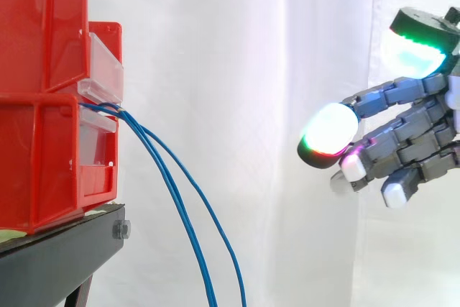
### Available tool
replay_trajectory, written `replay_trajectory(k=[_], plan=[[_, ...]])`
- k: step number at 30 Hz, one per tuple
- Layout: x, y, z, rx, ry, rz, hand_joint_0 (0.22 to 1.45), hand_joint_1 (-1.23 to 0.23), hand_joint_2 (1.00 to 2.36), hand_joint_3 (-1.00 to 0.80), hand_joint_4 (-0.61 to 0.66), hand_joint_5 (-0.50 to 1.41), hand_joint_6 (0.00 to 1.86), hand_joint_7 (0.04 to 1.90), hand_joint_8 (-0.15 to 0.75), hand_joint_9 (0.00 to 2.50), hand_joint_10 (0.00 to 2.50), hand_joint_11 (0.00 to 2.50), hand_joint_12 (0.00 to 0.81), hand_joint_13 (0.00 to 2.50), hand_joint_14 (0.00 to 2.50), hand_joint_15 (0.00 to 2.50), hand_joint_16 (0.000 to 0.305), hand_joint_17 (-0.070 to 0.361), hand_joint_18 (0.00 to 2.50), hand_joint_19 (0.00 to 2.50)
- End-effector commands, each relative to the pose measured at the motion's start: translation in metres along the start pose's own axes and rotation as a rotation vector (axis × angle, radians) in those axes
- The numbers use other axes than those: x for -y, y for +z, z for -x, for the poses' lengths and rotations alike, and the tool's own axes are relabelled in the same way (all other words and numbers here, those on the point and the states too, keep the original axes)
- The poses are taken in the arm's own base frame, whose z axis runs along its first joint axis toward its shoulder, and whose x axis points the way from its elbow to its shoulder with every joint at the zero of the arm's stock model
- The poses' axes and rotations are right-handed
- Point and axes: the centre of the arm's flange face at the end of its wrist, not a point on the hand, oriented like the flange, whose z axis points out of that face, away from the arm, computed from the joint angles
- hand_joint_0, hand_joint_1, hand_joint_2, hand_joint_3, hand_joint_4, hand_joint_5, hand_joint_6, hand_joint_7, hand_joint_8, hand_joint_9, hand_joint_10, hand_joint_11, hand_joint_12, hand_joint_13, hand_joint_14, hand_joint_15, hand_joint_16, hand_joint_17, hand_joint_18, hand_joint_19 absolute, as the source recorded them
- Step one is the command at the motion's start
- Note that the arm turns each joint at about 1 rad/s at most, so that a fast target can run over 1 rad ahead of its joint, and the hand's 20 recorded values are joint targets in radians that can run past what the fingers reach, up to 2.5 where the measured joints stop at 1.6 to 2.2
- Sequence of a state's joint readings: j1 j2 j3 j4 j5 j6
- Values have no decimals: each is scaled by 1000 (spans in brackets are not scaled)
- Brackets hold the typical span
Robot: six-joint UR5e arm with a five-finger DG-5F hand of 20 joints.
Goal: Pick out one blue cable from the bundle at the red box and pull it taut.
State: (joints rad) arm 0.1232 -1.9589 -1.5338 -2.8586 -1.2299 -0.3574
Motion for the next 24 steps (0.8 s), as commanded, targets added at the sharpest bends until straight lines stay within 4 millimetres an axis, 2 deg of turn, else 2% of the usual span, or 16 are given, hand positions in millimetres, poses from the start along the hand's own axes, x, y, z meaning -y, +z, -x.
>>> replay_trajectory(k=[1, 15, 21, 24], plan=[[0, 3, -5, 32, -19, 7, 544, -486, 1000, -500, 223, -220, 503, 833, 276, 473, 19, 547, 306, 294, 10, 220, 42, 95, 374, 707], [-17, 6, -27, 92, -94, 56, 544, -484, 1000, -500, 223, -219, 502, 833, 276, 475, 17, 550, 306, 294, 9, 221, 42, 95, 372, 705], [-1, 14, -41, 88, -94, 47, 544, -485, 1000, -500, 224, -219, 502, 833, 276, 474, 19, 549, 306, 294, 9, 232, 42, 95, 375, 706], [0, 22, -49, 94, -87, 63, 544, -484, 1000, -500, 225, -219, 502, 833, 277, 474, 18, 557, 306, 294, 9, 228, 42, 94, 370, 712]])
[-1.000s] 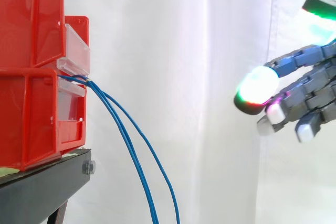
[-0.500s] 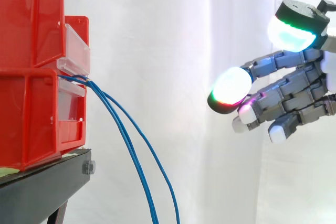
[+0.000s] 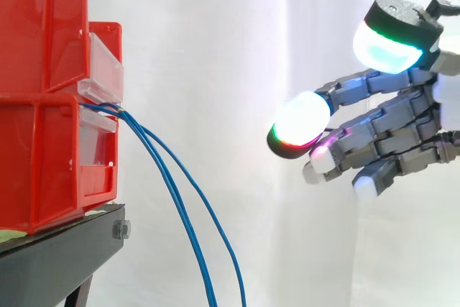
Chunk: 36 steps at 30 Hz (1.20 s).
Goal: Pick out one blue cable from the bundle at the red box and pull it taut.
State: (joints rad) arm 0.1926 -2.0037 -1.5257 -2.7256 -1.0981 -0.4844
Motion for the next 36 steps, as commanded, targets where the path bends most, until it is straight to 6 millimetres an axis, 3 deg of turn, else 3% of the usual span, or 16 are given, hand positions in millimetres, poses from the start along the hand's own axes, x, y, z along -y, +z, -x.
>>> replay_trajectory(k=[1, 8, 15, 19, 36], plan=[[3, 5, -11, -2, 3, 8, 544, -484, 1000, -500, 224, -219, 503, 832, 277, 474, 18, 559, 306, 295, 9, 225, 42, 94, 370, 715], [25, 28, -39, -17, 22, -11, 544, -484, 1000, -500, 225, -219, 503, 837, 276, 474, 19, 549, 306, 295, 9, 229, 42, 95, 372, 704], [23, 51, -57, -16, 34, 9, 544, -484, 1000, -500, 224, -218, 503, 837, 277, 476, 17, 550, 307, 294, 9, 225, 42, 95, 372, 713], [29, 77, -71, -21, 66, 14, 544, -484, 1000, -500, 226, -218, 503, 836, 277, 476, 20, 552, 307, 295, 10, 228, 42, 95, 370, 712], [20, 77, -82, -22, 88, 51, 545, -484, 1000, -500, 226, -215, 503, 834, 276, 476, 21, 552, 308, 296, 9, 232, 42, 95, 376, 715]])
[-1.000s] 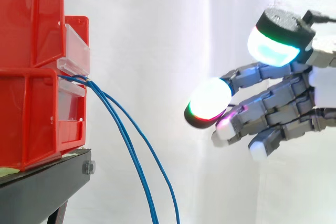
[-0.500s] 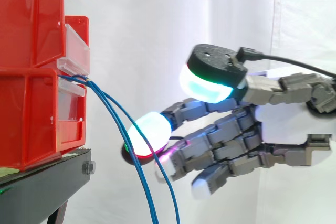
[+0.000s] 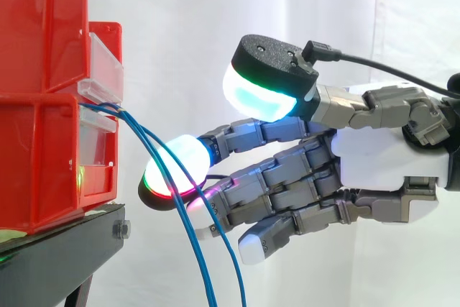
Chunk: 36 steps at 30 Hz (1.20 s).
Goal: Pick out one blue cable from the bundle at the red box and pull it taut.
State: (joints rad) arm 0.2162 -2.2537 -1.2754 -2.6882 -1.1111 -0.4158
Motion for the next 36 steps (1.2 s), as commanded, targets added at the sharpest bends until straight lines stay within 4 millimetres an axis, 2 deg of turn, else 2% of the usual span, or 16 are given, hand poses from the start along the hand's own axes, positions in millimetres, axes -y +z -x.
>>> replay_trajectory(k=[1, 3, 7, 13, 20, 21, 27, 31, 36], plan=[[0, 0, -3, -4, 2, 5, 545, -485, 1000, -500, 228, -215, 503, 838, 275, 476, 19, 552, 308, 297, 9, 233, 42, 95, 377, 715], [21, 2, -20, -22, 11, -9, 544, -485, 1000, -500, 226, -214, 503, 835, 276, 477, 19, 561, 308, 297, 10, 228, 42, 95, 376, 715], [29, 5, -25, -20, 38, 2, 544, -485, 1000, -500, 230, -214, 503, 833, 278, 480, 19, 553, 307, 298, 9, 233, 42, 95, 377, 715], [32, 5, -30, -26, 42, 9, 545, -486, 1000, -500, 234, -209, 503, 839, 281, 495, 18, 561, 309, 310, 9, 229, 42, 95, 383, 714], [26, 12, -29, -31, 75, 76, 546, -488, 1000, -500, 240, -202, 503, 862, 281, 512, 20, 561, 307, 318, 9, 239, 42, 95, 393, 722], [35, 13, -32, -34, 75, 70, 546, -488, 1000, -500, 240, -200, 503, 867, 284, 517, 20, 561, 308, 324, 9, 240, 42, 95, 392, 720], [47, 14, -37, -49, 143, 66, 547, -492, 1000, -500, 242, -192, 503, 898, 283, 532, 18, 582, 308, 333, 10, 246, 42, 95, 406, 721], [47, 13, -42, -61, 174, 66, 554, -500, 1001, -487, 240, -183, 503, 938, 280, 540, 20, 587, 307, 337, 10, 252, 42, 94, 413, 721], [46, 14, -42, -61, 179, 70, 608, -523, 1012, -374, 212, -168, 503, 1042, 276, 552, 21, 599, 300, 339, 10, 252, 40, 91, 410, 725]])
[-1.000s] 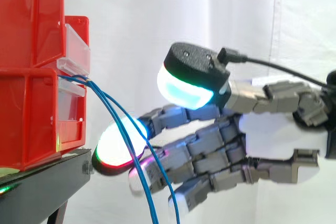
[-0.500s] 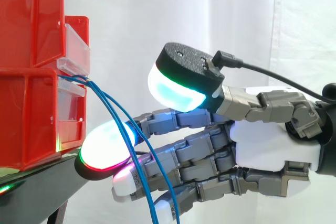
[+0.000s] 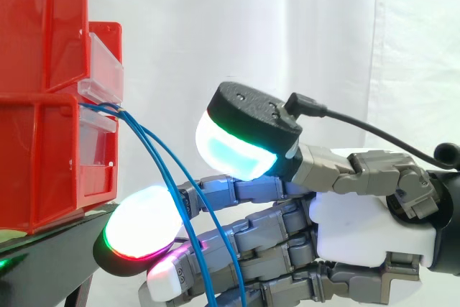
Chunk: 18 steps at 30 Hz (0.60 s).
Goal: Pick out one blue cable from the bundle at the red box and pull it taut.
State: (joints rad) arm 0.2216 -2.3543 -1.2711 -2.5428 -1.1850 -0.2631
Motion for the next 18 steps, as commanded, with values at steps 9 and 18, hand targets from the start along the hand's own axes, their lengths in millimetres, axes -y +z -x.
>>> replay_trajectory(k=[9, 18], plan=[[0, -1, -3, -2, 71, -3, 584, -523, 1006, -438, 221, -167, 503, 1047, 277, 556, 21, 620, 305, 348, 10, 262, 41, 93, 421, 742], [-7, 4, -3, -3, 102, 6, 577, -524, 1005, -444, 219, -167, 503, 1049, 280, 570, 22, 646, 308, 357, 11, 270, 41, 92, 430, 740]])
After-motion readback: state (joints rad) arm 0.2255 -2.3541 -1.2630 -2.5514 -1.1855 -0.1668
